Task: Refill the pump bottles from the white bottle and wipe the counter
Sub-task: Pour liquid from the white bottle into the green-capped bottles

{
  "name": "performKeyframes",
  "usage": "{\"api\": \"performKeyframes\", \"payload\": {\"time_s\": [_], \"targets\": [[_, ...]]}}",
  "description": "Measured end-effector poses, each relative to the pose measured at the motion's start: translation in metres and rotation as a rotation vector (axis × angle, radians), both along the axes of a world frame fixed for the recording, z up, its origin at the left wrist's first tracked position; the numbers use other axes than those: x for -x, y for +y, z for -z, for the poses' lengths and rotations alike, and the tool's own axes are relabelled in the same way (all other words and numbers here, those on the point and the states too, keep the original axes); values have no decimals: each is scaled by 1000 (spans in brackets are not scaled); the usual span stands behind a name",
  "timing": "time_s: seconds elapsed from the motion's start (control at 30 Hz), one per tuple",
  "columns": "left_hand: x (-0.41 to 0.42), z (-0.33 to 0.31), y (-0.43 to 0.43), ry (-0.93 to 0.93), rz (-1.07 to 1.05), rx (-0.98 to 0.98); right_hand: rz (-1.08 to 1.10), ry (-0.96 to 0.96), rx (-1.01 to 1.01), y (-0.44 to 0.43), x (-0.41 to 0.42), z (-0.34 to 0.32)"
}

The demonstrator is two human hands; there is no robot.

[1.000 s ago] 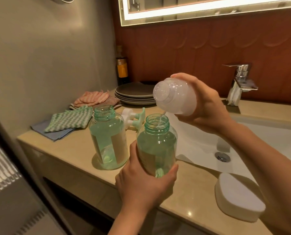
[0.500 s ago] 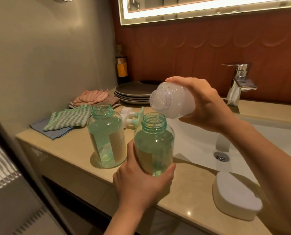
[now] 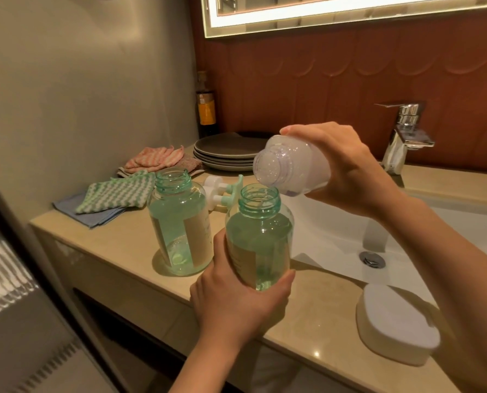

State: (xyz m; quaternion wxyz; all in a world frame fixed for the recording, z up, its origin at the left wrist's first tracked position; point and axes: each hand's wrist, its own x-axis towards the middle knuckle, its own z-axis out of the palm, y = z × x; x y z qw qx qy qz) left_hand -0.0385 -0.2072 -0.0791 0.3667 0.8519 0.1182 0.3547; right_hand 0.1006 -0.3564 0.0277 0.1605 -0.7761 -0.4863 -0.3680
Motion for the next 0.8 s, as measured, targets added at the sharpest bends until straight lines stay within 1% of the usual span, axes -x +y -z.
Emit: {"api": "performKeyframes", "payload": {"time_s": [0.1,0.27,0.43,0.53,0.67,0.8], "targets": [[1,-1,-1,-4,1,9,-2,-12,9,0,0,-1],[1,-2,0,61,10,16,2,-22,13,0,-1,-1],[3,-6,-1,66,20,47,8,-34,17,-1,-1,-2],[4,-7,0,129,34,56,13,-40,22,-1,-1,-3],[6,-11,1,266,74,48,15,-33,23,-2,-1,-3],[6,-12,2,297,84,43,12,-33,29,-3,-2,-3]]}}
